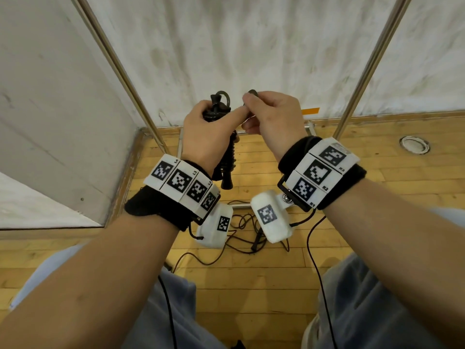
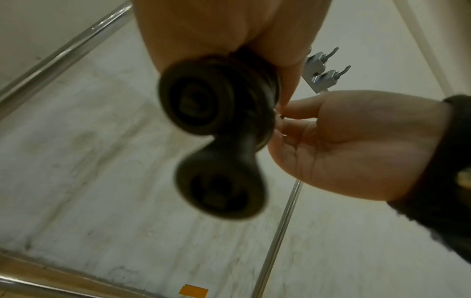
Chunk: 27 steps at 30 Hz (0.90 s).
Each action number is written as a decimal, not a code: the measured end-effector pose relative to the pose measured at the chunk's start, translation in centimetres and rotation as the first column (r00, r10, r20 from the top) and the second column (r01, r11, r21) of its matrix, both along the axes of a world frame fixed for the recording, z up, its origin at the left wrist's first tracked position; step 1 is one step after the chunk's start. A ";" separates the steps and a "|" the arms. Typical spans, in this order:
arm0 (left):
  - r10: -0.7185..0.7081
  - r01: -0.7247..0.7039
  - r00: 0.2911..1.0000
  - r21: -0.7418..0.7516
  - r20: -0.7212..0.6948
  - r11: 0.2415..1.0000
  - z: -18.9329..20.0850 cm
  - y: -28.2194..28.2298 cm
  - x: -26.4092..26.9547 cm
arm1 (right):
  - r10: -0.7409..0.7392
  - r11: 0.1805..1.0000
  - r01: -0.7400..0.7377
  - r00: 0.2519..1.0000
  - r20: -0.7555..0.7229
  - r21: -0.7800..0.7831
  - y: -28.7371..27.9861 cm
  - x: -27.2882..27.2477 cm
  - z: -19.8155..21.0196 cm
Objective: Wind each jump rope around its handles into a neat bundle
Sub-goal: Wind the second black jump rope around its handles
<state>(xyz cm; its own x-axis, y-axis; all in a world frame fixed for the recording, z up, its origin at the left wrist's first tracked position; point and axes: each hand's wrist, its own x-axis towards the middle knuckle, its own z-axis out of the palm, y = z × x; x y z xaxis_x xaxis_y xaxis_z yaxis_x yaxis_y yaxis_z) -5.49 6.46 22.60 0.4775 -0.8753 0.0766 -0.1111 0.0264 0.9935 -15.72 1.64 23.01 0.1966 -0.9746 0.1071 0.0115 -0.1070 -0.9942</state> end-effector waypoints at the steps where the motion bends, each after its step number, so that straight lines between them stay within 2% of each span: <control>1: 0.007 -0.007 1.000 0.005 -0.009 1.000 -0.1 -0.1 0.0 | -0.011 1.000 0.011 1.000 -0.006 0.004 -0.1 0.0 0.0; 4: -0.005 0.006 0.999 0.027 -0.038 1.000 -0.2 -0.3 0.0 | -0.046 0.998 0.046 0.999 0.001 0.042 -0.4 -0.4 0.0; 15: -0.144 0.144 0.990 0.028 0.003 0.989 -0.5 0.1 -0.7 | -0.125 0.974 0.112 0.991 0.055 0.197 -1.9 -1.6 -0.4; 18: -0.213 0.215 0.975 0.026 -0.063 0.976 -0.7 0.2 -0.3 | -0.101 0.984 0.093 0.994 0.046 0.155 -2.1 -1.8 -0.5; 21: -0.213 0.218 0.974 0.048 -0.080 0.975 -0.9 0.3 0.6 | 0.011 0.994 -0.019 0.997 0.073 0.106 -1.7 -1.8 -0.3; 24: -0.155 0.155 0.988 0.046 -0.015 0.987 -1.0 0.3 1.3 | 0.113 0.992 -0.115 0.993 0.037 0.056 -0.9 -1.6 -0.1; 27: -0.108 0.105 0.987 0.028 0.116 0.994 -0.5 0.1 1.4 | 0.129 0.991 -0.129 0.992 -0.005 -0.047 -0.3 -1.3 0.5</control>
